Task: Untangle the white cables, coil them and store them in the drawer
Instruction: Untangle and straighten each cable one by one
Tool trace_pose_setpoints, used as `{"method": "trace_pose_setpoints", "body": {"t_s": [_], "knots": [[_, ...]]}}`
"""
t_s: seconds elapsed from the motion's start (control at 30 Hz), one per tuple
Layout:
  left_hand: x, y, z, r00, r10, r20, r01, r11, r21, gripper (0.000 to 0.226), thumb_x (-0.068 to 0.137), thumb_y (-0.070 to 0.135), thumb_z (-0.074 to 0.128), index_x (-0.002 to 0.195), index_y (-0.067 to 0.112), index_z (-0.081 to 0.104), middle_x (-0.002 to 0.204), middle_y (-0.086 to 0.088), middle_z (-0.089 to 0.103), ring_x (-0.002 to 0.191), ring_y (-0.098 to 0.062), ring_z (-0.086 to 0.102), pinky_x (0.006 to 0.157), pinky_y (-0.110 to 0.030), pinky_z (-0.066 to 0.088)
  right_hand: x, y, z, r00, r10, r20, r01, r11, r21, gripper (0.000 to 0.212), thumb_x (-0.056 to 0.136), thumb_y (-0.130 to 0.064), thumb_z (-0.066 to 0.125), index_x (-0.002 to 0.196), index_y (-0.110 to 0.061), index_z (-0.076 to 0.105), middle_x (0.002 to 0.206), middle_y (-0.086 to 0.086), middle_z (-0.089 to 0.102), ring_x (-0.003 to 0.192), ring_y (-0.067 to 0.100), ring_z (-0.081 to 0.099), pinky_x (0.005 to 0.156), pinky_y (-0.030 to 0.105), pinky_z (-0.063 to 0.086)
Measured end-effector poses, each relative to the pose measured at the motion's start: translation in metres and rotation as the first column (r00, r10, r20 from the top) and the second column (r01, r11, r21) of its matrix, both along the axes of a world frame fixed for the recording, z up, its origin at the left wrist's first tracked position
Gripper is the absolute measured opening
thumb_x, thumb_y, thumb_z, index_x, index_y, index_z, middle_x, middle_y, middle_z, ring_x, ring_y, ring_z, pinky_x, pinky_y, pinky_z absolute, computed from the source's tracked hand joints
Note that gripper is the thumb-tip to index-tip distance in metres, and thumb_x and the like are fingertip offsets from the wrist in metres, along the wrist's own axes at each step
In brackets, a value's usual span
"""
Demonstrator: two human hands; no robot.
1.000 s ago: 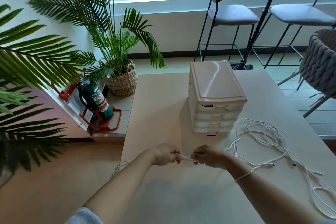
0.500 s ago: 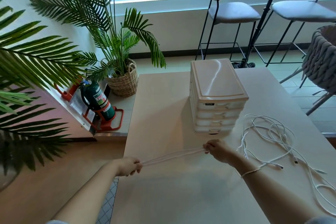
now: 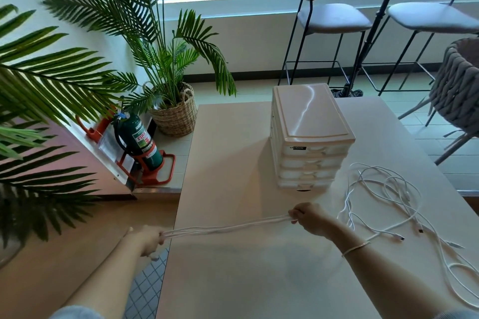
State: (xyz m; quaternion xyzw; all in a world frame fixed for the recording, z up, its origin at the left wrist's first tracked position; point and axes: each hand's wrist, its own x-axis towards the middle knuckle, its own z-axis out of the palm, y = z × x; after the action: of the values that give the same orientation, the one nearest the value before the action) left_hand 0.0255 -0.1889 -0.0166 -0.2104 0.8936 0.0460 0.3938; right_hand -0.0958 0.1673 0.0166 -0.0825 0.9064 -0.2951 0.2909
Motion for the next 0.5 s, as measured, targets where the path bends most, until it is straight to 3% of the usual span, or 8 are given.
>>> {"method": "trace_pose_setpoints", "body": {"t_s": [0.03,0.1,0.2,0.27,0.33,0.4,0.5], "knots": [[-0.002,0.002,-0.001,1.000,-0.019,0.021,0.021,0.995,-0.098,0.029,0.096,0.011,0.040,0.120,0.024,0.051,0.123,0.001,0.054,0.115,-0.016,0.050,0.107,-0.040,0.029,-0.001,0.001,0.001,1.000,-0.008,-0.001,0.008,1.000,-0.004,0.029,0.096,-0.014,0.046,0.092,0.004,0.068,0.058,-0.009,0.045,0.052,0.002,0.039,0.040,0.008,0.032],[-0.010,0.008,0.000,0.995,-0.095,0.043,0.102,0.970,-0.222,0.038,0.093,0.018,0.049,0.131,0.020,0.043,0.135,-0.003,0.046,0.128,-0.022,0.040,0.109,-0.045,0.025,-0.003,0.003,0.003,1.000,-0.016,-0.002,0.016,1.000,-0.002,0.029,0.096,-0.013,0.046,0.080,-0.002,0.067,0.058,-0.008,0.045,0.052,0.003,0.039,0.041,0.009,0.032],[-0.031,0.028,0.004,0.983,-0.143,-0.118,0.116,0.971,-0.210,0.040,0.093,0.018,0.048,0.132,0.018,0.044,0.136,-0.005,0.045,0.128,-0.024,0.039,0.108,-0.042,0.028,-0.005,0.005,0.005,1.000,-0.003,-0.005,0.003,1.000,0.010,0.035,0.096,-0.015,0.045,0.062,-0.017,0.054,0.057,-0.008,0.044,0.051,0.005,0.038,0.040,0.010,0.032],[-0.049,0.053,0.007,0.956,-0.081,-0.282,0.071,0.996,-0.044,0.039,0.094,0.010,0.039,0.131,0.018,0.047,0.136,-0.005,0.048,0.125,-0.024,0.043,0.106,-0.035,0.032,-0.006,0.003,0.005,1.000,0.019,-0.006,-0.019,1.000,0.006,0.037,0.096,-0.017,0.045,0.060,-0.021,0.051,0.058,-0.009,0.044,0.052,0.004,0.038,0.040,0.010,0.031],[-0.064,0.087,0.012,0.920,0.049,-0.390,0.039,0.976,0.215,0.035,0.097,0.012,0.038,0.129,0.015,0.052,0.135,-0.006,0.051,0.124,-0.024,0.047,0.102,-0.027,0.036,-0.007,0.000,0.006,0.998,0.063,-0.018,-0.062,0.998,0.017,0.035,0.096,-0.018,0.044,0.062,-0.022,0.051,0.059,-0.011,0.043,0.053,0.002,0.038,0.042,0.009,0.031],[-0.074,0.122,0.020,0.901,0.072,-0.428,0.103,0.922,0.373,0.033,0.099,0.017,0.039,0.128,0.013,0.054,0.136,-0.006,0.053,0.125,-0.021,0.047,0.100,-0.020,0.033,-0.008,-0.002,0.007,0.996,0.082,-0.017,-0.082,0.997,0.016,0.034,0.096,-0.018,0.044,0.063,-0.022,0.052,0.059,-0.012,0.043,0.053,0.002,0.037,0.043,0.010,0.031],[-0.081,0.166,0.021,0.907,0.017,-0.421,0.209,0.849,0.485,0.034,0.100,0.020,0.037,0.127,0.010,0.055,0.133,-0.008,0.055,0.121,-0.019,0.050,0.092,-0.018,0.034,-0.008,-0.002,0.008,0.996,0.094,-0.004,-0.094,0.996,-0.003,0.038,0.096,-0.020,0.044,0.059,-0.025,0.051,0.060,-0.010,0.042,0.053,0.003,0.036,0.046,0.012,0.028]]}}
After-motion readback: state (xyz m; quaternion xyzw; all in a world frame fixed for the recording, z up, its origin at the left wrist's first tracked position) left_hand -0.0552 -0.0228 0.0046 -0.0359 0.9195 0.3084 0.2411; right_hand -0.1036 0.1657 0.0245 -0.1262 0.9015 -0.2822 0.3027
